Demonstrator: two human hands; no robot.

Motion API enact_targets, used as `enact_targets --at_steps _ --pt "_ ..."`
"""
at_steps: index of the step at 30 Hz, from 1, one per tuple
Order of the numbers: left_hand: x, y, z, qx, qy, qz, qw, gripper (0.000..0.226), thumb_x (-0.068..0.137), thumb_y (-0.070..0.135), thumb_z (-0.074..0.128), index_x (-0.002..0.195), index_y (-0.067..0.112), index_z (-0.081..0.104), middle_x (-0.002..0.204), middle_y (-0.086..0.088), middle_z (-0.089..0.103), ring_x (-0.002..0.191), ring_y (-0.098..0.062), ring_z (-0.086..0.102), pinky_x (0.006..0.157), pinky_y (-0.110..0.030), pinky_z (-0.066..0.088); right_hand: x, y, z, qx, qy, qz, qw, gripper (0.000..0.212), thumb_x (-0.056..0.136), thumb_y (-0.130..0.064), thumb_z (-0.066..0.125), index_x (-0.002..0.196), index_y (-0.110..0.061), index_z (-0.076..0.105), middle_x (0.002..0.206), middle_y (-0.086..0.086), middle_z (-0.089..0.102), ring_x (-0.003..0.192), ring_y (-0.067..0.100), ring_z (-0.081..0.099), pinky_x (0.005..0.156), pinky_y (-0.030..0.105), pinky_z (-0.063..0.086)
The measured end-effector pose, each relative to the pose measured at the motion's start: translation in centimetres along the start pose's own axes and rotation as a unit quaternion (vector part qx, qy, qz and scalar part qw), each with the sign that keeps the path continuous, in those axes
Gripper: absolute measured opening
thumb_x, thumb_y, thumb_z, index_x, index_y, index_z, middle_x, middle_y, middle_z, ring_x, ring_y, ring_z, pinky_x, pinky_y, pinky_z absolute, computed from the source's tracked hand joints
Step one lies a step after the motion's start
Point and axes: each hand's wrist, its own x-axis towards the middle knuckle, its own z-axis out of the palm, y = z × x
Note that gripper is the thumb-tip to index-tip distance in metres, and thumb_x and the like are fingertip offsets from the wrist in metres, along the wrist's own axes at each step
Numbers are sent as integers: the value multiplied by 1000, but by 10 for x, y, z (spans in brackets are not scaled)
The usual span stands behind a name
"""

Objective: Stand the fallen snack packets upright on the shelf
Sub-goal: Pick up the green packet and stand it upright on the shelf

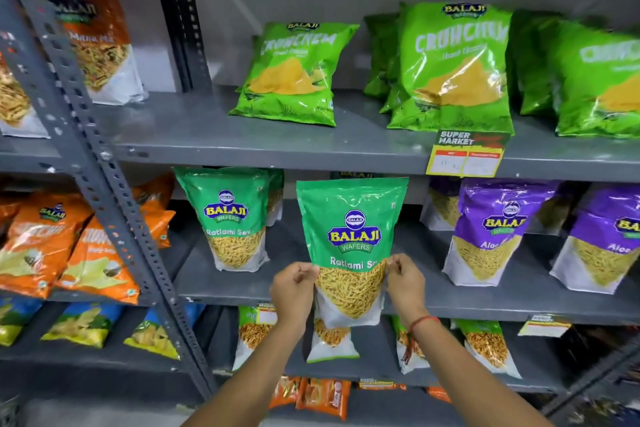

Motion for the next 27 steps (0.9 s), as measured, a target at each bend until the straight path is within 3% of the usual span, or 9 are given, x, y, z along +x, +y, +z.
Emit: enact_targets --at_steps 3,7,10,12,14,17,20,22,27 --pt "28 2 16 36 8 21 999 15 79 26 72 66 31 69 75 2 74 81 -19 69 76 -36 55 32 3 10 -24 7 -7 1000 15 90 -11 45 77 -16 51 85 20 67 83 37 62 71 38 45" --pt "61 -5 33 39 0 39 998 9 79 26 72 80 18 76 84 -2 77 82 -17 70 80 -44 57 64 15 22 -20 -1 5 1000 16 85 -15 43 74 -22 51 79 13 65 78 39 63 71 46 55" --pt "73 -14 41 43 5 47 998 5 78 21 73 79 17 76 81 -1 76 78 -14 70 79 -44 58 80 37 30 -5 -35 13 999 18 85 -17 42 72 -28 50 80 11 66 76 34 65 66 54 57" --pt "77 -19 44 38 17 48 998 8 77 13 74 74 20 75 76 1 74 70 -2 67 80 -39 57 81 35 28 8 -49 10 999 23 90 -16 42 72 -28 50 82 11 66 74 28 63 62 50 58" --pt "79 -23 45 35 14 54 998 9 77 13 73 75 22 73 74 7 72 67 7 64 78 -34 56 79 28 22 45 -72 6 996 21 94 -17 44 77 -23 54 85 11 64 74 20 60 56 37 56" --pt "80 -34 41 10 -72 29 997 15 77 16 74 91 17 71 78 19 74 76 7 66 75 -21 53 84 34 8 129 -169 11 977 10 90 -14 56 99 -10 58 94 2 65 91 18 60 74 25 51" --pt "78 -50 40 50 -188 -16 981 45 70 22 81 109 22 59 101 13 71 94 0 65 76 -15 51 88 49 0 118 -334 43 934 60 78 -10 72 128 -23 43 125 -7 58 116 9 55 97 26 45" --pt "74 -57 43 75 -198 -20 977 43 71 14 79 105 23 54 101 6 69 95 -8 65 73 -13 52 86 59 7 66 -401 52 912 80 69 -16 79 133 -33 34 134 -13 52 121 2 51 105 29 41" --pt "78 -61 50 88 -173 -12 981 42 73 9 75 103 29 54 105 2 69 99 -10 64 78 -16 52 85 70 32 23 -367 42 929 78 76 -17 73 135 -33 25 126 -14 51 124 9 48 106 27 36"
